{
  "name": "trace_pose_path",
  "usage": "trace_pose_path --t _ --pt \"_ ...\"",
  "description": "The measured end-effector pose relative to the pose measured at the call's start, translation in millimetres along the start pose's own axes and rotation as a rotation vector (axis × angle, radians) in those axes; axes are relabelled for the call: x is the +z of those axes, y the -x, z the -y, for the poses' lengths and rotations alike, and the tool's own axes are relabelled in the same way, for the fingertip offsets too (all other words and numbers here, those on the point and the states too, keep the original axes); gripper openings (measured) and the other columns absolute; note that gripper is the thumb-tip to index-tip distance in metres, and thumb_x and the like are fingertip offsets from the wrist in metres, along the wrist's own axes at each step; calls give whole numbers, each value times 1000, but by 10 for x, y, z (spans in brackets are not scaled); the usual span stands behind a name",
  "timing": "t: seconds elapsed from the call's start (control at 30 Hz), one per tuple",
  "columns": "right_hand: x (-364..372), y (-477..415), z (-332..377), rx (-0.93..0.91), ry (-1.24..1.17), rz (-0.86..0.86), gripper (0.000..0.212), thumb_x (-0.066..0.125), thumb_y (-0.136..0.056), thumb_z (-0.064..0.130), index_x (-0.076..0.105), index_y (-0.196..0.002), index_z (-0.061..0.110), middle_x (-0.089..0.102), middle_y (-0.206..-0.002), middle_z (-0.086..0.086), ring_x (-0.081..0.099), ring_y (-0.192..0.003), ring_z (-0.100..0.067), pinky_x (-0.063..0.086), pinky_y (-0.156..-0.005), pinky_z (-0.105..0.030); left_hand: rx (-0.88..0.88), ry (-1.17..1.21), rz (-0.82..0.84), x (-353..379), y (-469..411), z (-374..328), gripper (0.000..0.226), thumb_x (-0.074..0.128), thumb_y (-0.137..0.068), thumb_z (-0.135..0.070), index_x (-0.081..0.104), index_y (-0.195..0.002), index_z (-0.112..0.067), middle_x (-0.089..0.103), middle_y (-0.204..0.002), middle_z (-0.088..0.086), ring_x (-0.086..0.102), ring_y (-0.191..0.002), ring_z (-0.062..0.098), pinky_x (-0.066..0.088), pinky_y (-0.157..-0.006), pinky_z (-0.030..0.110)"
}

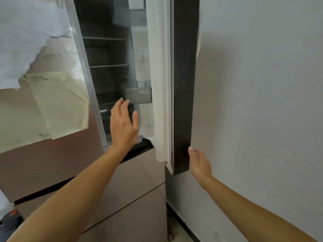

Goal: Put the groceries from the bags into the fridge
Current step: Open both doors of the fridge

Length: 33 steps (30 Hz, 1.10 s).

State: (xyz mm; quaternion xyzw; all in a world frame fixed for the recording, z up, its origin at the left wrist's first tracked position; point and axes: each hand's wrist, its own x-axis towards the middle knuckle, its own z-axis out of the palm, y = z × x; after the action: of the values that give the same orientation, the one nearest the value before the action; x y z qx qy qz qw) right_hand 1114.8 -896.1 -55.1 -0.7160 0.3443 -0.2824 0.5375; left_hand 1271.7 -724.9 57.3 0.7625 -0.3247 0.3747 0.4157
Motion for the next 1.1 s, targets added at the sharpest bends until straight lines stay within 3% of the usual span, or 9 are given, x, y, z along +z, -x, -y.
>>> trace_pose_path --t 0.13,0.23,0.37,0.47,0.57,0.63,0.77,0.97,1.1 --pt "-281 114 305 -738 554 -187 57 51 -94 41 35 -145 22 35 -149 -5 37 -133 -22 37 -102 -36 63 -159 174 11 -268 -173 61 37 -100 -38 12 -152 -18 10 -160 9 14 -145 27 21 -115 44" --pt "-291 -67 401 -1082 798 -237 57 63 -85 33 46 -136 15 38 -148 -16 37 -136 -33 44 -99 -44 137 -205 233 70 -363 -279 62 43 -99 -36 16 -150 -14 12 -159 11 16 -145 28 29 -112 46" --pt "-309 -348 414 -934 855 -181 81 74 -75 29 34 -143 16 32 -151 -19 28 -140 -36 50 -93 -51 327 -220 241 175 -497 -408 53 50 -96 -37 36 -141 -13 36 -148 14 30 -139 30 27 -114 48" --pt "-354 -567 351 -808 950 -190 90 74 -76 35 24 -147 16 26 -155 -18 20 -144 -38 46 -97 -55 501 -172 213 348 -657 -559 35 50 -96 -29 49 -126 -12 53 -124 13 46 -121 32 30 -112 49" --pt "-388 -814 318 -737 1004 -236 87 67 -83 38 20 -150 10 18 -159 -14 13 -146 -37 42 -102 -52 527 -73 216 602 -753 -735 30 43 -96 -29 52 -119 -11 54 -107 12 48 -100 29 44 -89 46" --pt "-422 -973 312 -688 980 -244 82 61 -89 39 17 -152 9 15 -160 -10 10 -147 -35 37 -106 -50 546 -31 186 795 -790 -813 29 45 -95 -28 55 -116 -10 53 -101 11 47 -93 28 43 -80 41" --pt "-496 -1221 297 -635 967 -241 83 57 -92 43 11 -153 10 13 -160 -6 8 -148 -30 27 -115 -45 604 43 128 1093 -864 -939 25 50 -94 -22 59 -112 -9 55 -94 9 47 -85 26 35 -76 36" --pt "-519 -1484 255 -613 984 -304 83 63 -90 39 16 -152 9 21 -159 -7 16 -147 -28 30 -112 -42 653 81 72 1374 -931 -1038 21 55 -91 -19 62 -107 -8 56 -89 10 49 -79 28 37 -71 38" --pt "-535 -1632 270 -547 980 -281 83 58 -93 41 8 -153 12 12 -161 -2 8 -148 -22 30 -112 -42 648 70 46 1484 -950 -1107 19 57 -90 -17 63 -105 -7 57 -88 10 50 -77 28 37 -69 38"
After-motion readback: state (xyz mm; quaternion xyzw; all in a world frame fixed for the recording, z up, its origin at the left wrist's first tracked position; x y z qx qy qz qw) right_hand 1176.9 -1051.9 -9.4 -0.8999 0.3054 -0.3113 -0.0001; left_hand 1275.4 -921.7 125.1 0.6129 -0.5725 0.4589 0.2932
